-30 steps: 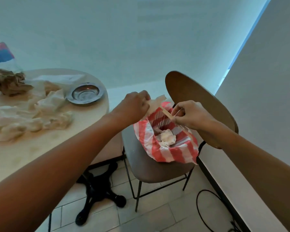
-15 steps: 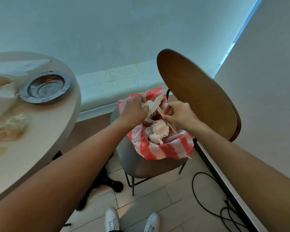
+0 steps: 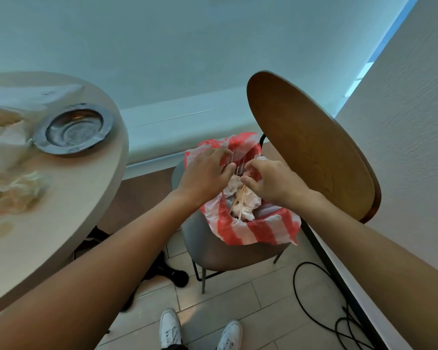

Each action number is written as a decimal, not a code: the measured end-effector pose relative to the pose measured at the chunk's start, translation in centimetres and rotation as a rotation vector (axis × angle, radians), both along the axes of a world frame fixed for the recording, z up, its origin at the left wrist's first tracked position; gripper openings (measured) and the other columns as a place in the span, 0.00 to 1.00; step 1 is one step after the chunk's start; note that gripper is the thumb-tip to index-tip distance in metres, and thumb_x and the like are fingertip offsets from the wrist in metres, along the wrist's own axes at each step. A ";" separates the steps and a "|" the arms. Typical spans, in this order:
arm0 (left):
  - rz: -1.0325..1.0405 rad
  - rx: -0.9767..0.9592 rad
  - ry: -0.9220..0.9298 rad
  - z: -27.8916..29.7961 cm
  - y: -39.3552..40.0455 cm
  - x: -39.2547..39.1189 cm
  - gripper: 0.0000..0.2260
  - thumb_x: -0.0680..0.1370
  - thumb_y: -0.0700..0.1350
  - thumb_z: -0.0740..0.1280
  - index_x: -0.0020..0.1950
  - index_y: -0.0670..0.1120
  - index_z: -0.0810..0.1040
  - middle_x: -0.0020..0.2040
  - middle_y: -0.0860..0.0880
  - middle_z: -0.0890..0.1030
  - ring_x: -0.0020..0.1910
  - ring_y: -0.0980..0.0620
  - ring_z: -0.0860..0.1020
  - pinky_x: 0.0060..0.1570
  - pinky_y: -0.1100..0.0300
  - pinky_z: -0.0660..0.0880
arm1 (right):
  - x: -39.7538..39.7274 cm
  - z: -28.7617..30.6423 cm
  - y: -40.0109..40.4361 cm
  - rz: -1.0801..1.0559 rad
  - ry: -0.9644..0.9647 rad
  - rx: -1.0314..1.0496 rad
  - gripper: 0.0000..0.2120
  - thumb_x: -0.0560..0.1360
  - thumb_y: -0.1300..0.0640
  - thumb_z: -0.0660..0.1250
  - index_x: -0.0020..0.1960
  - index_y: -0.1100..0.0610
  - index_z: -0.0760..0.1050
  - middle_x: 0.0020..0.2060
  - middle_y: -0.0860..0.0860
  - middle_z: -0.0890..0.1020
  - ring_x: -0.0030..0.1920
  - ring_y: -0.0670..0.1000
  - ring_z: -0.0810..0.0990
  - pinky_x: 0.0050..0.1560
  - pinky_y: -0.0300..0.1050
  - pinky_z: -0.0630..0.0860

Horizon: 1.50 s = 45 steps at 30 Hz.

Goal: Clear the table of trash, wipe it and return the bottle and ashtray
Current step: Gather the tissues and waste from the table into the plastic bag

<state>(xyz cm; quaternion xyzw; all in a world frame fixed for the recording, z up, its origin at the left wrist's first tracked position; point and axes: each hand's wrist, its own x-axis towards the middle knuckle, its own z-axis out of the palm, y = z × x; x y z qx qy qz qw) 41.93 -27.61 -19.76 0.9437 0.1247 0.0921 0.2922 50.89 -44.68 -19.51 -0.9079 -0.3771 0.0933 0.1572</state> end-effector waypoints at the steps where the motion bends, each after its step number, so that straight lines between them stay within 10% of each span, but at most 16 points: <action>1: 0.003 -0.003 -0.020 0.5 -0.1 -0.4 0.16 0.80 0.55 0.64 0.65 0.51 0.76 0.61 0.50 0.79 0.61 0.50 0.76 0.63 0.49 0.73 | -0.3 0.6 0.1 0.025 -0.028 -0.010 0.19 0.78 0.39 0.65 0.62 0.51 0.76 0.53 0.48 0.82 0.51 0.48 0.80 0.50 0.50 0.82; 20: 0.213 0.035 -0.319 13.5 1.4 -15.7 0.16 0.80 0.57 0.64 0.68 0.57 0.72 0.66 0.58 0.75 0.67 0.59 0.70 0.65 0.56 0.71 | -10.1 12.9 5.7 0.317 -0.121 0.112 0.32 0.78 0.30 0.56 0.77 0.45 0.62 0.76 0.47 0.67 0.73 0.50 0.70 0.70 0.53 0.69; 45: 0.215 0.317 -0.080 14.7 25.2 -36.0 0.27 0.75 0.66 0.65 0.72 0.58 0.67 0.71 0.54 0.70 0.71 0.51 0.67 0.70 0.50 0.64 | -26.6 15.3 24.1 0.335 -0.190 0.107 0.29 0.77 0.36 0.64 0.74 0.43 0.66 0.74 0.47 0.68 0.72 0.53 0.70 0.66 0.54 0.72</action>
